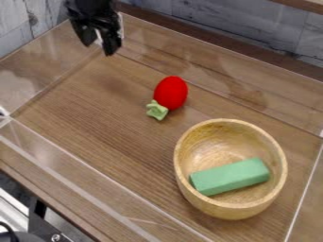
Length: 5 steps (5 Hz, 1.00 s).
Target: Move the red fruit to the right side of the table
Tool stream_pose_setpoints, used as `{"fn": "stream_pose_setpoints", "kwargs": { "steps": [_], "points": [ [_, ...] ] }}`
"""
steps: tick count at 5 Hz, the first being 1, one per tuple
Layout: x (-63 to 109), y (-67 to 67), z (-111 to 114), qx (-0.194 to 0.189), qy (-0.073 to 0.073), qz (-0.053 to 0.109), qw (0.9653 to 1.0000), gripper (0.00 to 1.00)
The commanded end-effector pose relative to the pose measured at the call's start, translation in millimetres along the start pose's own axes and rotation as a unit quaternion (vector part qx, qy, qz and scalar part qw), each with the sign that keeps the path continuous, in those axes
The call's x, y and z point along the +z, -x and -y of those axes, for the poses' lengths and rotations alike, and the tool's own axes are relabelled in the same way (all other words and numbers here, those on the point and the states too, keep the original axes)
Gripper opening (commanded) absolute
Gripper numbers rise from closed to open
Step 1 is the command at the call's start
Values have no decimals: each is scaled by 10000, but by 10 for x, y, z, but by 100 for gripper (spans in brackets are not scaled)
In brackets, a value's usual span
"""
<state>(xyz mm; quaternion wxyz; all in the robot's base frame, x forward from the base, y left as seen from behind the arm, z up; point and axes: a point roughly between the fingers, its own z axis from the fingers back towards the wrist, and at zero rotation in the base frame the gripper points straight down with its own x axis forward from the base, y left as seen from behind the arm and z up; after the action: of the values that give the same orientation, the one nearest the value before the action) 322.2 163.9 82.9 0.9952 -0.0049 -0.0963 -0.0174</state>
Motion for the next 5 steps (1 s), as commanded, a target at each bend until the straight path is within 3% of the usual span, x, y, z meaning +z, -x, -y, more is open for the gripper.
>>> {"fn": "stream_pose_setpoints", "kwargs": {
  "steps": [1,3,5],
  "points": [
    [279,-109,240,-35,-146,412,9990,100],
    [141,-165,815,24,-57,390,9992,100],
    [3,-234,1054,-61,-15,424,9991,100]
  ]
}}
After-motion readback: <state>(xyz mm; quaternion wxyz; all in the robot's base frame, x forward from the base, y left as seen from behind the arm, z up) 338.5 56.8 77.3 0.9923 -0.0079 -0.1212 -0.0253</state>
